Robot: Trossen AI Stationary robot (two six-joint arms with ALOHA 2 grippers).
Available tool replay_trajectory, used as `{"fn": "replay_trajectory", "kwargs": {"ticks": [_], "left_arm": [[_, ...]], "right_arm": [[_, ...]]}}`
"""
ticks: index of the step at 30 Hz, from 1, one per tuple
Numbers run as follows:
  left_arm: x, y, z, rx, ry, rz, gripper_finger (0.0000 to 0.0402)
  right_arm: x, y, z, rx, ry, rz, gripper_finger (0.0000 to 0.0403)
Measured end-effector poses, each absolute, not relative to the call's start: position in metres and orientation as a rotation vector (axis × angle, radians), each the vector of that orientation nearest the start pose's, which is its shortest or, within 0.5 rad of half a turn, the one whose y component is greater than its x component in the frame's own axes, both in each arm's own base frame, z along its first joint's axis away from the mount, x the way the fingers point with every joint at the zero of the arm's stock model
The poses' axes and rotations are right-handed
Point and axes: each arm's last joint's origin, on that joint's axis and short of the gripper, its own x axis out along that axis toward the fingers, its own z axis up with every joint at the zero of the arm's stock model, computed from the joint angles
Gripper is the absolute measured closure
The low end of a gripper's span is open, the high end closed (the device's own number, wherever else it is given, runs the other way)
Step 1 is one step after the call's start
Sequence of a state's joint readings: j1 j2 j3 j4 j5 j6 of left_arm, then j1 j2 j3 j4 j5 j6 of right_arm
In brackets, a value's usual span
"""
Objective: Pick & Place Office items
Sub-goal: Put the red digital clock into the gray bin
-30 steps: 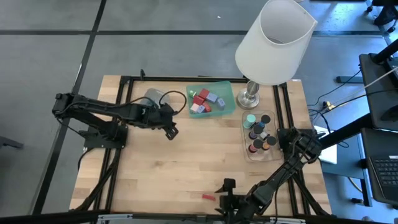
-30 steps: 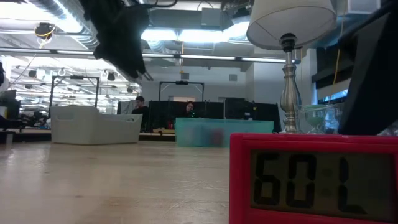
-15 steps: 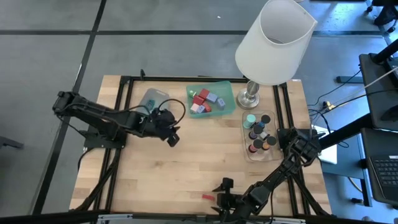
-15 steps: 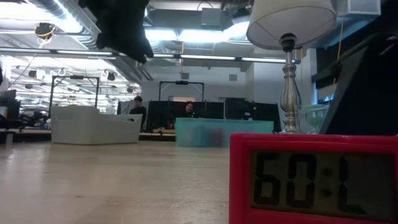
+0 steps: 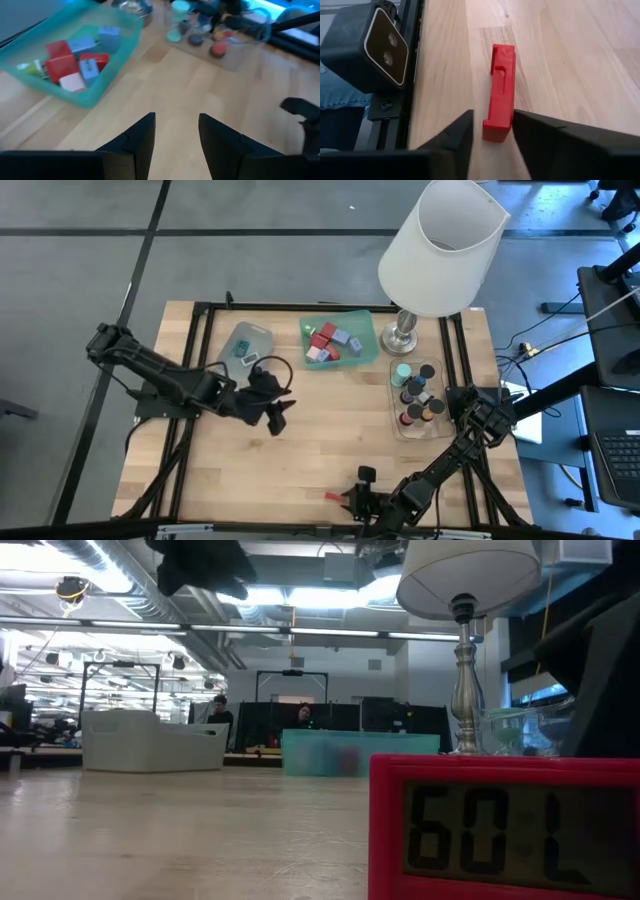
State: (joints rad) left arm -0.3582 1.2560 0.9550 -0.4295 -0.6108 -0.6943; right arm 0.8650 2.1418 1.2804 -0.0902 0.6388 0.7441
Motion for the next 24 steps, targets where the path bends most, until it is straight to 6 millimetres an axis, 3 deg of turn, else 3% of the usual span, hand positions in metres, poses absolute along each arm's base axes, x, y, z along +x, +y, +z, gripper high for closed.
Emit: {"fn": "replay_trajectory", "kwargs": {"ticks": [5, 9, 14, 17, 24], "left_arm": [[0.247, -0.088, 0.284, -0.320, 0.465, 0.397, 0.0258], [0.249, -0.101, 0.293, -0.237, 0.397, 0.289, 0.0263], [0.250, -0.121, 0.307, -0.004, 0.302, 0.061, 0.0269], [0.247, -0.131, 0.311, 0.041, 0.278, -0.082, 0.0269], [0.238, -0.147, 0.308, 0.145, 0.290, -0.130, 0.0231]], "right_arm": [[0.286, 0.309, 0.105, 0.061, 0.711, -0.057, 0.0334], [0.289, 0.304, 0.113, 0.105, 0.717, -0.073, 0.0340], [0.295, 0.284, 0.148, 0.147, 0.699, -0.127, 0.0338], [0.298, 0.271, 0.177, 0.143, 0.632, -0.170, 0.0324], [0.302, 0.240, 0.237, 0.061, 0.484, -0.208, 0.0332]]}}
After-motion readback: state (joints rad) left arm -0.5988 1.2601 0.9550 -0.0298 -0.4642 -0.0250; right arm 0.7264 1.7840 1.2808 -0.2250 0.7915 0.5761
